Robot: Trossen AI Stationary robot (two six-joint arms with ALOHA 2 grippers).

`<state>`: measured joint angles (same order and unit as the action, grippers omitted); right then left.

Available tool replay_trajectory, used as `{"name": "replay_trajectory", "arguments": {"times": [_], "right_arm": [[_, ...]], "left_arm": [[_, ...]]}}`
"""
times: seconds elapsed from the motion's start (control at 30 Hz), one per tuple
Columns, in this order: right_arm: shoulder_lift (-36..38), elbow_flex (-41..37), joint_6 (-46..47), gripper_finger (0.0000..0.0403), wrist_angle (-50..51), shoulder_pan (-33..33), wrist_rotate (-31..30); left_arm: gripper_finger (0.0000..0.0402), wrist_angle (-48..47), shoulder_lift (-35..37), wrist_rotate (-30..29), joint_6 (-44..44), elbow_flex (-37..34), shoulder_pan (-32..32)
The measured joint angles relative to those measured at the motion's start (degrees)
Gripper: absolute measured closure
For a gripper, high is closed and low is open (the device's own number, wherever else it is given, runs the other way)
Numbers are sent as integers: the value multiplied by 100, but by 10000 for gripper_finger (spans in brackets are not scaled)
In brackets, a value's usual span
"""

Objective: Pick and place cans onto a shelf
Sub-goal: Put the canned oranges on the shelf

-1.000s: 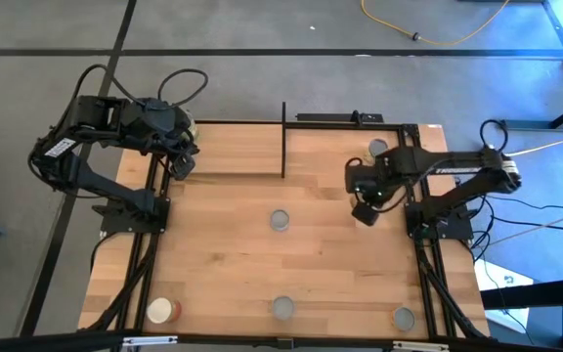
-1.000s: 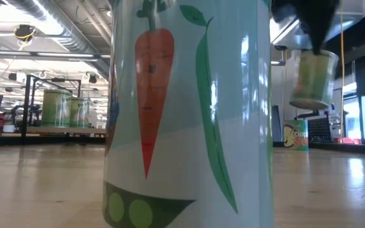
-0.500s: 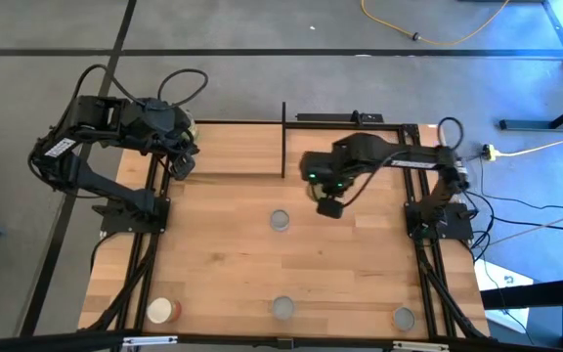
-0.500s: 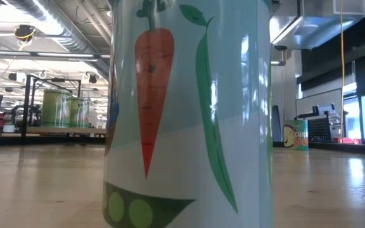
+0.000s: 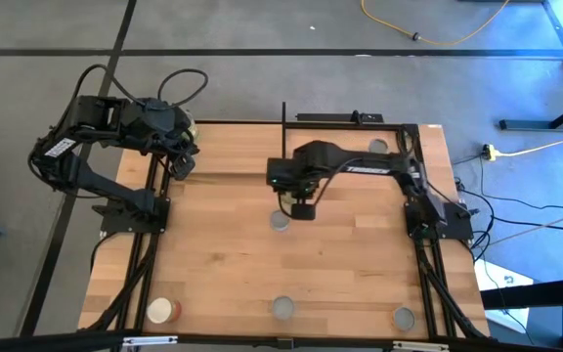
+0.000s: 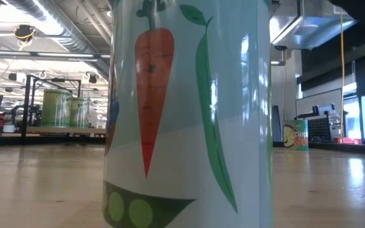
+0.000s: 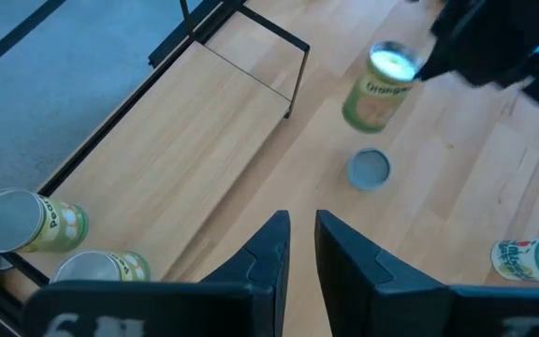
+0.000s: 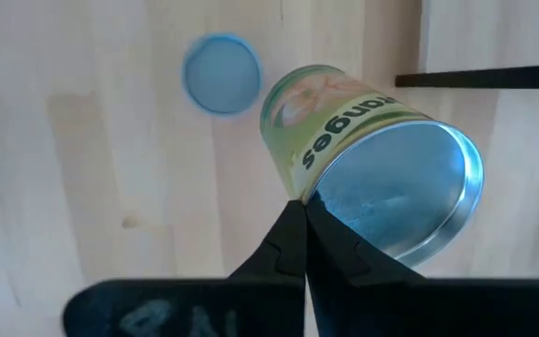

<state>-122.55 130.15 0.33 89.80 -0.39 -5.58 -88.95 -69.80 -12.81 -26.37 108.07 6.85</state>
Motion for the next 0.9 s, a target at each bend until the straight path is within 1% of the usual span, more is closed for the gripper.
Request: {"name": "replay_trajectory", "arguments": {"times": [0.3, 0.43, 0.7, 0.9], "right_arm": [[-522, -48, -396, 403, 26, -166, 23], [-673, -48, -555, 403, 26, -177, 268], [-994, -52, -702, 403, 20, -177, 264], [-1046, -57, -814, 403, 20, -177, 264]], "left_arm": [[355, 0, 2, -1, 0, 0, 0], [355, 0, 0, -1, 0, 0, 0], [355, 0, 0, 1, 0, 0, 0], [355, 0, 1, 1, 0, 0, 1]]}}
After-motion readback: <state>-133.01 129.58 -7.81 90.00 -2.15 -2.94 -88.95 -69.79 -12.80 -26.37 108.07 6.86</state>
